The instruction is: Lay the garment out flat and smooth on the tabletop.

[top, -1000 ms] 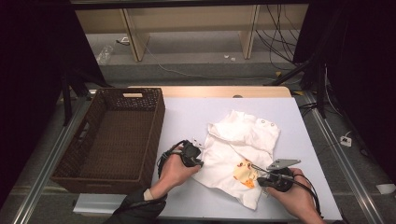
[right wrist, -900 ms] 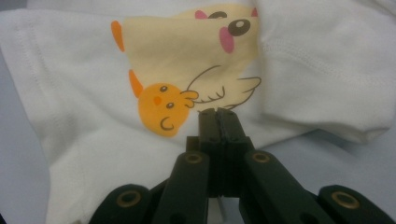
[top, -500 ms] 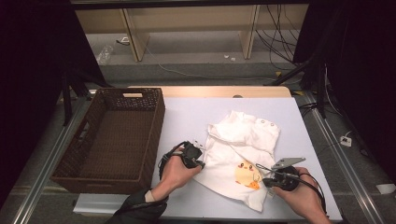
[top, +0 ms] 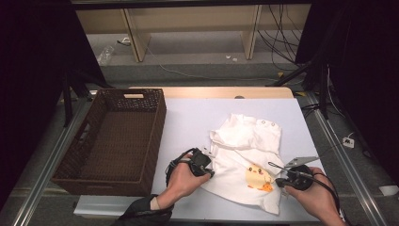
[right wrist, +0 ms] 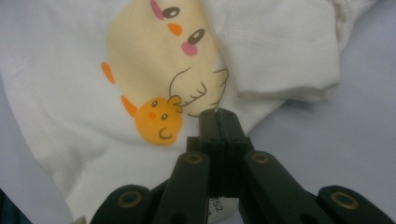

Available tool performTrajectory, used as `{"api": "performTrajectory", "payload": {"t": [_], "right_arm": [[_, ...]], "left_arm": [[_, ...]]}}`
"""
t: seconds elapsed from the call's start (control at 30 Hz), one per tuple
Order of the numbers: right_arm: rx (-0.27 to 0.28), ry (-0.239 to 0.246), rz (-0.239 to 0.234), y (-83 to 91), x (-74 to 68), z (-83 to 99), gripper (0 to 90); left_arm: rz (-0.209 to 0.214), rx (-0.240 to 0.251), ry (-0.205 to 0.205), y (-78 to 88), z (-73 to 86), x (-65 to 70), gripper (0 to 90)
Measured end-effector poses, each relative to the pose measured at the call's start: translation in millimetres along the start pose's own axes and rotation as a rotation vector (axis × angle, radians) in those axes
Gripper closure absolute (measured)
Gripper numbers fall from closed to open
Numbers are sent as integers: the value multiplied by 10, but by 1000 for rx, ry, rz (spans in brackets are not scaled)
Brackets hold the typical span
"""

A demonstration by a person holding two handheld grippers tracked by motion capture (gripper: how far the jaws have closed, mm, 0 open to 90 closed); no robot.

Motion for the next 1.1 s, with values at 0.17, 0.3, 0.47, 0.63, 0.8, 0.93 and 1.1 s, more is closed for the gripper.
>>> {"api": "performTrajectory", "payload": {"t": [0.17,0.3,0.47,0.63,0.8,0.93,1.1], "right_arm": [[4,-29,13,62,125,15,900],[-4,-38,29,104,206,35,900],[-16,-58,43,174,313,94,900],[-13,-67,55,223,389,142,900],[-26,-46,108,255,432,152,900],[-23,-33,129,265,450,144,900],[24,-68,138,313,477,161,789]], "left_arm": [[12,7,-13,-44,-45,138,837],[39,6,-14,-57,-64,244,817],[70,-2,-36,-88,-83,367,816],[96,-9,-53,-111,-99,461,803],[133,-23,-56,-102,-110,527,807],[147,-26,-61,-64,-132,548,767],[113,11,-58,82,-173,491,700]]}}
Point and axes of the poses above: each handheld gripper's, and its own axes: y roughly backward along the jaws, z roughly out of its underside, x roughly to its right, the point moved 2 cm from there along -y, roughly forward along the jaws, and after that the axes turned 11 degrees about -y, right-handed, at the moved point
